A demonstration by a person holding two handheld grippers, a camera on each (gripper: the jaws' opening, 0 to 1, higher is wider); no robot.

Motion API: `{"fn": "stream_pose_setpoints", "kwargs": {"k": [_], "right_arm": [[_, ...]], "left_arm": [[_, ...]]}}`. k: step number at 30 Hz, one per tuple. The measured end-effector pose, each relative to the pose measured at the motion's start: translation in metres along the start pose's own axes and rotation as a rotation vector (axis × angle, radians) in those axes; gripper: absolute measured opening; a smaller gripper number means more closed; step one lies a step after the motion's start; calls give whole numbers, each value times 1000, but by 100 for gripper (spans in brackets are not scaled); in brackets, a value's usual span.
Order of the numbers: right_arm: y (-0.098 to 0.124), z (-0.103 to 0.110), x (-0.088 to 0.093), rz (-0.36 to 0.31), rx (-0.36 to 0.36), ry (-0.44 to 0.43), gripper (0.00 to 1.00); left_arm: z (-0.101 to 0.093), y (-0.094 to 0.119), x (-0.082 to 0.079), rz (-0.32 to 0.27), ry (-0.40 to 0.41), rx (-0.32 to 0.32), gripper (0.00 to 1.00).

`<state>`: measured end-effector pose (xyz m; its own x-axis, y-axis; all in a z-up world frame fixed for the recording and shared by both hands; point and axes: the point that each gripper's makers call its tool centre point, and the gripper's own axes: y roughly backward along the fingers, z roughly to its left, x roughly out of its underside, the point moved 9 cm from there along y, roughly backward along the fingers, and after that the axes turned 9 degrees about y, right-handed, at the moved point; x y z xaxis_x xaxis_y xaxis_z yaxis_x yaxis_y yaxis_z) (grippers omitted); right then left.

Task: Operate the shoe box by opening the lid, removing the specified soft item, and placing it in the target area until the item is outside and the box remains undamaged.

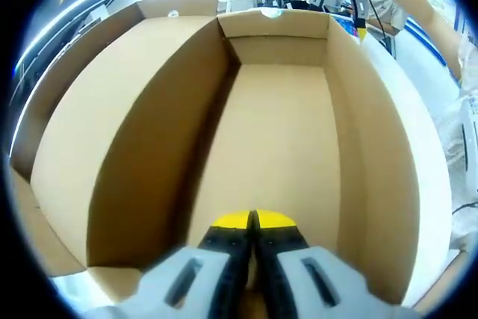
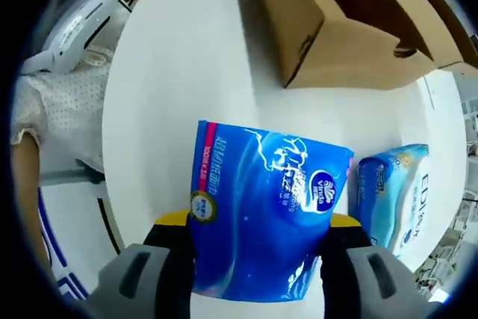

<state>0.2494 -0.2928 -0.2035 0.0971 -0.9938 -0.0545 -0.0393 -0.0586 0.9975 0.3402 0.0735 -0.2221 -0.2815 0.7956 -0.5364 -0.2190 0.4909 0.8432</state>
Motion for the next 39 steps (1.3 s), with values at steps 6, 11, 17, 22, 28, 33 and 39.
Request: {"fn": "stream_pose_setpoints", "kwargs": {"k": [6, 11, 17, 22, 28, 33, 39], "right_arm": [[-1, -5, 6, -7, -1, 34, 69], [-2, -12, 12, -9, -2, 68, 69], [-3, -22, 18, -16, -7, 114, 69], [-4, -29, 20, -6, -19, 162, 70], [-6, -33, 22, 10, -29, 203, 71], [-6, -30, 22, 35, -7, 189, 74], [2, -26, 27, 35, 50, 191, 74]], "left_arm": [[1, 0, 0, -4, -8, -3, 0], [0, 0, 1, -9, -16, -8, 0], [1, 1, 2, -9, -13, -14, 0], [1, 2, 2, -8, -10, -13, 0], [-1, 2, 3, -7, -6, -12, 0], [-4, 2, 2, -6, -7, -11, 0], [-6, 1, 0, -5, -6, -10, 0]]}}
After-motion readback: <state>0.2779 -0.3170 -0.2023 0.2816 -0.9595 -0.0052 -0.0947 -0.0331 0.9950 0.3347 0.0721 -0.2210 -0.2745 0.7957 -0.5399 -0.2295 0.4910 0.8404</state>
